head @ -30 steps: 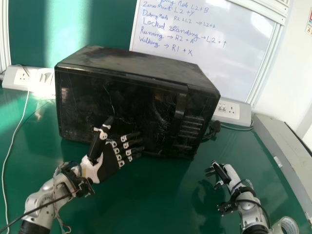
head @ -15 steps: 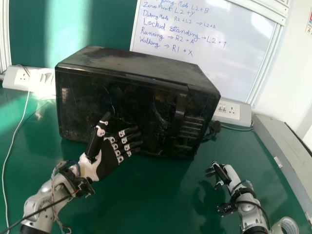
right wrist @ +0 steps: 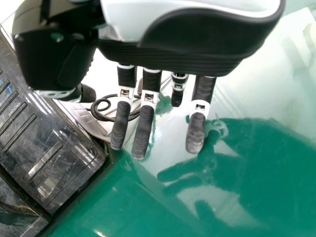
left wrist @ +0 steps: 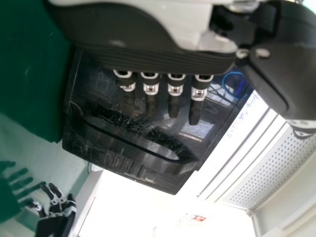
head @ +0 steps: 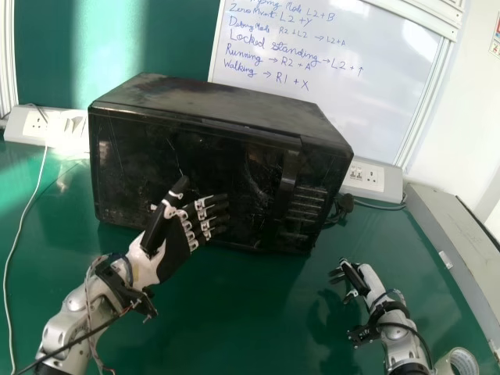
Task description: Open the door of oven
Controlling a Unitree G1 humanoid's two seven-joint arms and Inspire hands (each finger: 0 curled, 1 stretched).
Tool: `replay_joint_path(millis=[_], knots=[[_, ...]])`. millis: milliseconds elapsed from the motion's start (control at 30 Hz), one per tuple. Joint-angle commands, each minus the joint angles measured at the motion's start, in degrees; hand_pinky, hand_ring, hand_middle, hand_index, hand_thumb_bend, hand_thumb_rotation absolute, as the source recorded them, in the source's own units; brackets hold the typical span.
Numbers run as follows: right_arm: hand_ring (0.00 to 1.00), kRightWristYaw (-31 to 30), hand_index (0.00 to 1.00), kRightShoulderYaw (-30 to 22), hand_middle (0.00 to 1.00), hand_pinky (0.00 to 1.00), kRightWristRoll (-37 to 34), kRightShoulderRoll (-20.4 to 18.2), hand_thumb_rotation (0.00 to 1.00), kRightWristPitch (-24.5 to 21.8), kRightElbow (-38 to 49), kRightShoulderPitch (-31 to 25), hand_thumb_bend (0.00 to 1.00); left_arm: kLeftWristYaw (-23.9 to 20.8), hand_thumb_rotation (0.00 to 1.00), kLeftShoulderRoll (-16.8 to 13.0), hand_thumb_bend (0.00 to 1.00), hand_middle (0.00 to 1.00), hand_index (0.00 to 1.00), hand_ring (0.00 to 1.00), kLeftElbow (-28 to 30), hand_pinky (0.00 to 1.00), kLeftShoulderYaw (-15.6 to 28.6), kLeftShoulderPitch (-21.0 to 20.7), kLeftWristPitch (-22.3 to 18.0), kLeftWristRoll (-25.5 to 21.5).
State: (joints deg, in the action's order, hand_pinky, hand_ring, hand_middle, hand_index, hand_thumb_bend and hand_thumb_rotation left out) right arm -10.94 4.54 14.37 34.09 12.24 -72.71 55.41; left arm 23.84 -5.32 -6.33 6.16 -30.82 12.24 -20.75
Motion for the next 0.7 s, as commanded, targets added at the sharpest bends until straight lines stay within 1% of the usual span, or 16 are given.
replay_joint_path(millis=[0,133,267,400,567,667], knots=[[0.39,-1.2,0.5,0.4,0.48,0.32,0.4,-1.0,0.13,-2.1,-1.4,-2.6,0.49,-0.3,0.86,-0.8,0.98,0.98,0.92,0.98,1.7,0.78,-1.5,0.5,-1.3,1.8],[0.39,-1.0,0.5,0.7,0.48,0.33,0.7,-1.1,0.13,-2.5,-1.4,-2.1,0.49,0.6,0.87,-1.8,0.98,1.0,0.94,1.0,1.0,0.81,-2.3,-0.7,-2.6,3.5],[0.39,-0.6,0.5,0.5,0.48,0.32,0.5,-1.3,0.13,-2.6,-1.5,-1.9,0.5,1.5,0.87,-2.5,0.96,1.0,0.94,1.0,-0.9,0.83,-2.9,-2.0,-4.8,4.8],[0.39,-0.1,0.5,0.8,0.48,0.31,0.9,-1.4,0.13,-2.8,-1.4,-1.7,0.5,1.4,0.86,-2.4,0.98,1.0,0.93,1.0,-1.6,0.86,-3.5,-2.8,-4.8,5.4],[0.38,0.3,0.5,0.8,0.48,0.31,0.8,-1.4,0.13,-2.6,-1.3,-1.4,0.5,0.9,0.87,-3.1,1.0,1.0,0.92,0.99,-2.4,0.83,-4.7,-3.8,-5.3,7.8],[0.38,0.3,0.5,0.7,0.47,0.31,0.8,-1.5,0.14,-2.4,-1.3,-1.3,0.49,1.2,0.88,-3.5,1.0,1.0,0.93,1.0,-3.3,0.83,-5.0,-4.9,-5.2,8.3]])
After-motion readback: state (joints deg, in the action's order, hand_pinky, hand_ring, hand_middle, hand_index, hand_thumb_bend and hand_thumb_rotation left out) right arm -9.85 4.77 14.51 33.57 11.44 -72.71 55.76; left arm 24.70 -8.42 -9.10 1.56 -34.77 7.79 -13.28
